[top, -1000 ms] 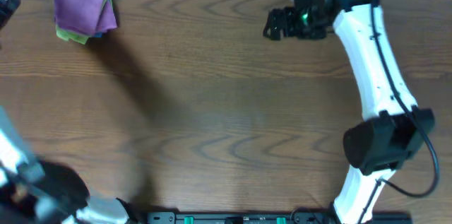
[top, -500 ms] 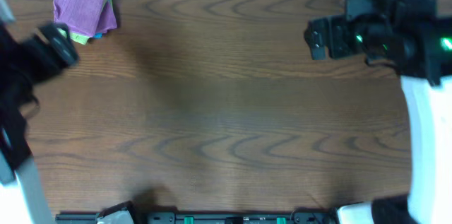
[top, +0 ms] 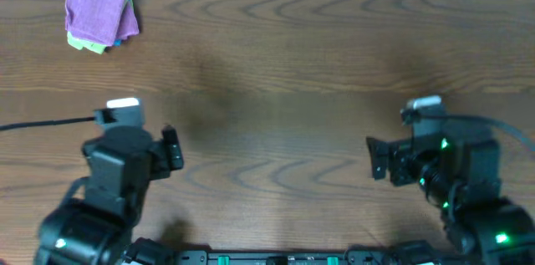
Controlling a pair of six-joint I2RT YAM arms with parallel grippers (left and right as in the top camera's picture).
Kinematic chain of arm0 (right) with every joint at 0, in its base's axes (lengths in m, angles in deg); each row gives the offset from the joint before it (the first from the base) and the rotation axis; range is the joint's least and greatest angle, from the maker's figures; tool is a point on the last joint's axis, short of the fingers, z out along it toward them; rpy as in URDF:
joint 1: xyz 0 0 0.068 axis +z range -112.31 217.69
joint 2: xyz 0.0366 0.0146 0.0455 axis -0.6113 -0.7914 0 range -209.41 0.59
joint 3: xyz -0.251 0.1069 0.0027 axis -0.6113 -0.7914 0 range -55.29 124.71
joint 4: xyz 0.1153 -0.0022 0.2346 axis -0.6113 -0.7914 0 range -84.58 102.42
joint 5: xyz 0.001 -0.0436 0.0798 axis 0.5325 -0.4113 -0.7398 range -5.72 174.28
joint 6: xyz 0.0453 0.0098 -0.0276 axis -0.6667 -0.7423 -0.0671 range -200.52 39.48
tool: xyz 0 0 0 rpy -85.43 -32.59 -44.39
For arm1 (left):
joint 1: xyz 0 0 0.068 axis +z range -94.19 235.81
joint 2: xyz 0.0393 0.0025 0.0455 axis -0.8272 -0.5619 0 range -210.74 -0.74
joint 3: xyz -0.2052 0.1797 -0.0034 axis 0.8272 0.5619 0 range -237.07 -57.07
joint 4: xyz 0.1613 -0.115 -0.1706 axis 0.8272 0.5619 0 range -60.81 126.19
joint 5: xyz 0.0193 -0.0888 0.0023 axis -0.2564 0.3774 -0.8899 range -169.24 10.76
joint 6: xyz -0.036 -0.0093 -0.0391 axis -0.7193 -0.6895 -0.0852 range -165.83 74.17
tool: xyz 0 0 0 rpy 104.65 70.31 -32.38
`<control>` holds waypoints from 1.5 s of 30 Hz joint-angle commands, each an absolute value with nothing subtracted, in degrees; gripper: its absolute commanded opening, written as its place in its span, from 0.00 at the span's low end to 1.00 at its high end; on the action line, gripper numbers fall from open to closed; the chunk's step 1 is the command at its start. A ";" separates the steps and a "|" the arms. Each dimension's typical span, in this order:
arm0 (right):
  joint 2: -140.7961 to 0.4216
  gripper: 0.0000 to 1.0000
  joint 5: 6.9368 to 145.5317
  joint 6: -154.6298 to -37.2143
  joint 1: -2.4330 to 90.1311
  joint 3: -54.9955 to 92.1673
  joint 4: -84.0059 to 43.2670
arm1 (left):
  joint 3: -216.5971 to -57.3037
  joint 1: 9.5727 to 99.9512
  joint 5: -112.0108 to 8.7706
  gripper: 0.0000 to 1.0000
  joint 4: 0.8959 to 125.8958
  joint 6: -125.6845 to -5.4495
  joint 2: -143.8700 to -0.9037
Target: Fold the cloth
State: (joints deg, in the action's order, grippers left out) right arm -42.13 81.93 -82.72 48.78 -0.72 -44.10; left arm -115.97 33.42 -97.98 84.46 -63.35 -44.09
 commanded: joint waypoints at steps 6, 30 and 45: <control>-41.11 0.99 82.56 -86.26 49.02 -2.17 -42.48 | -114.39 32.54 -100.78 0.96 78.58 -65.58 -43.35; -41.30 0.99 82.34 -86.70 49.02 -2.17 -43.99 | -114.37 31.23 -102.37 0.96 86.84 -63.33 -42.93; -41.33 0.99 82.34 -86.70 49.02 -2.17 -43.99 | -105.02 58.03 -94.77 0.95 66.84 -57.23 -34.19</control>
State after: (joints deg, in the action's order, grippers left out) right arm -41.52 82.21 -86.02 48.78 -2.23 -43.88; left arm -108.67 55.01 -100.49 69.94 -61.23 -36.53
